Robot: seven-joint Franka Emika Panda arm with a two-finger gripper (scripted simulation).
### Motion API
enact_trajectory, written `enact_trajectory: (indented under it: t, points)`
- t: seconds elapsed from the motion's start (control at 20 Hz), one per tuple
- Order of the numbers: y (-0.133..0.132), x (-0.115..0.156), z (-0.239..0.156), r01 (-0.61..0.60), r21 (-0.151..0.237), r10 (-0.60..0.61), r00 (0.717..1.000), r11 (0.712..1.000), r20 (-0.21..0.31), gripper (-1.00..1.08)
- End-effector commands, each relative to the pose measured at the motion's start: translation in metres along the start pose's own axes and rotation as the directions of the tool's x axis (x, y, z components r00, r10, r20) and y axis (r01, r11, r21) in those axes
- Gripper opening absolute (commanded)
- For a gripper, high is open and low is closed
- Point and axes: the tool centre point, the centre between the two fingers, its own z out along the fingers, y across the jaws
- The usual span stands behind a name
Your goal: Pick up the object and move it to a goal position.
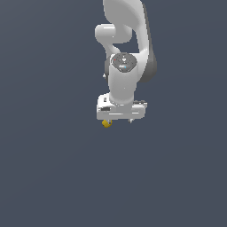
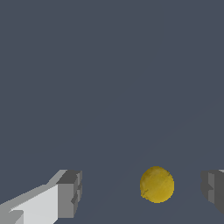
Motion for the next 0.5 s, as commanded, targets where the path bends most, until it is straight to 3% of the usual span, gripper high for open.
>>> enact_trajectory:
  t: [0.0,0.45]
  points:
    - [0.000,0.000,0.000,0.000,0.000,0.000,1.000,1.000,0.000,1.00]
    - [0.008,0.007,-0.013,-0.042,0.022,0.043,0.999,0.999,-0.029,1.00]
